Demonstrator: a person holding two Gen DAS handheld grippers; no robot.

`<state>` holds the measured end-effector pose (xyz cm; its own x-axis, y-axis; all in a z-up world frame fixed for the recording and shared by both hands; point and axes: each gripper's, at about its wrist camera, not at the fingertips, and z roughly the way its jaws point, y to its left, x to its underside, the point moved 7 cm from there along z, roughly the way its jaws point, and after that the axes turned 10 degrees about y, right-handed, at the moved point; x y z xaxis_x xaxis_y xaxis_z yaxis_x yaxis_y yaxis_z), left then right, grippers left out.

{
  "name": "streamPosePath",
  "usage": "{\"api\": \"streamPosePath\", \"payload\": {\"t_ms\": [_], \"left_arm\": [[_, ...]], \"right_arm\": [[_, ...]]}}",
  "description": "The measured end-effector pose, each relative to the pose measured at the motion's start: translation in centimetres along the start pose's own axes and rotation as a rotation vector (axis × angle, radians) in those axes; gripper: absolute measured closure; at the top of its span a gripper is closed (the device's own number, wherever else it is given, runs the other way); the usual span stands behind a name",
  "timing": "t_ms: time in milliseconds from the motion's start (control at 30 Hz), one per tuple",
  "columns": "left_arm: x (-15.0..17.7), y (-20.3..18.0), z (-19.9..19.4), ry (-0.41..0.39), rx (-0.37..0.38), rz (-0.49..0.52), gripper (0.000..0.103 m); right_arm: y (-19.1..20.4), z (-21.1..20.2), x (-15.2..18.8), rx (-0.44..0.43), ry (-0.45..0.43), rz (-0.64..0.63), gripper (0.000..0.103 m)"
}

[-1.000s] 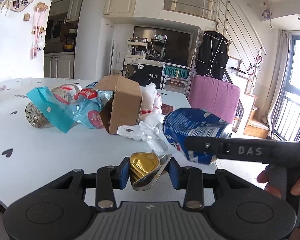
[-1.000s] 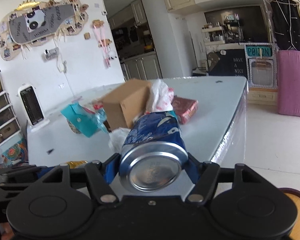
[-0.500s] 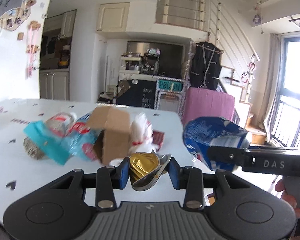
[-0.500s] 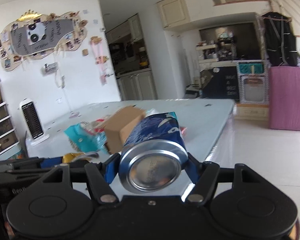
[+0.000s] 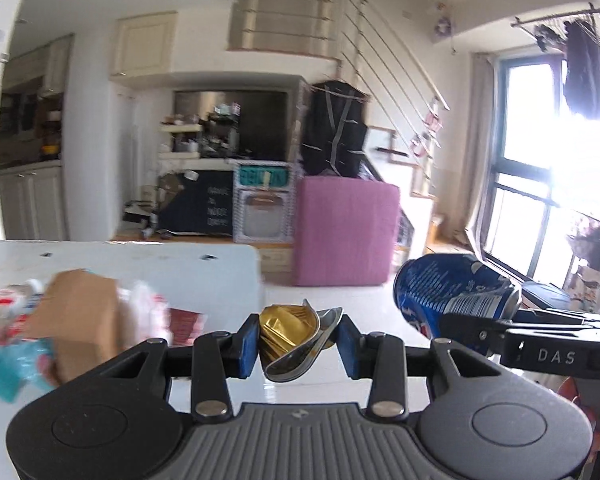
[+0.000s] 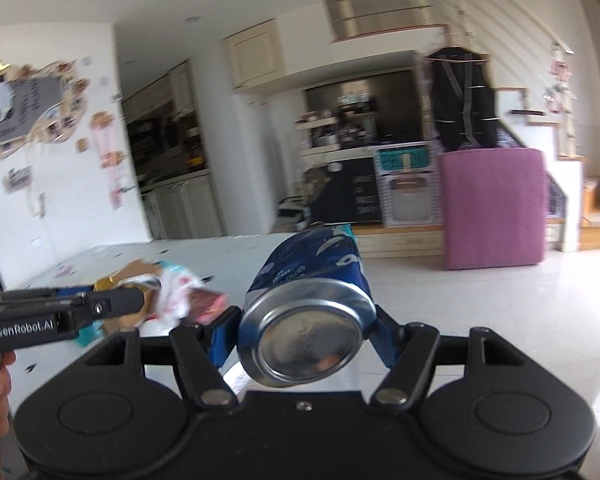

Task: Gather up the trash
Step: 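Lift the gold capsule and blue can and carry both over the wastebasket, then open the left tool over the wastebasket while the right tool releases the can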

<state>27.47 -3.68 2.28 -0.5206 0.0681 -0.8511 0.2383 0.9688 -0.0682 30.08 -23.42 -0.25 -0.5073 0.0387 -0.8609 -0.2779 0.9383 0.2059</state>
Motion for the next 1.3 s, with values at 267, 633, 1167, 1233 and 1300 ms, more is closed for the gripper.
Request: {"api": "streamPosePath", "payload": {"t_ms": [267, 633, 1167, 1233, 1300], "left_arm": [[-1.0, -4.6, 6.1, 0.071, 0.061, 0.054, 0.062], [-0.1, -9.0, 18.3, 0.257, 0.151, 0.074, 0.062], [9.8, -8.0, 31.3, 0.67, 0.165, 0.019, 0.062], [10.8, -7.7, 31.8, 0.714, 0.163, 0.024, 0.062], [11.6, -7.6, 32.5, 0.748, 0.142, 0.048, 0.062]], "right_arm": [[-7.5, -0.2, 0.9, 0.119, -0.009, 0.097, 0.034], [-14.8, 3.8, 4.2, 0.217, 0.098, 0.224, 0.034], [-16.2, 14.5, 12.0, 0.172, 0.502, 0.145, 0.034], [-15.6, 15.6, 13.3, 0.158, 0.56, 0.099, 0.034], [-15.4, 16.6, 14.5, 0.166, 0.61, 0.073, 0.034]]}}
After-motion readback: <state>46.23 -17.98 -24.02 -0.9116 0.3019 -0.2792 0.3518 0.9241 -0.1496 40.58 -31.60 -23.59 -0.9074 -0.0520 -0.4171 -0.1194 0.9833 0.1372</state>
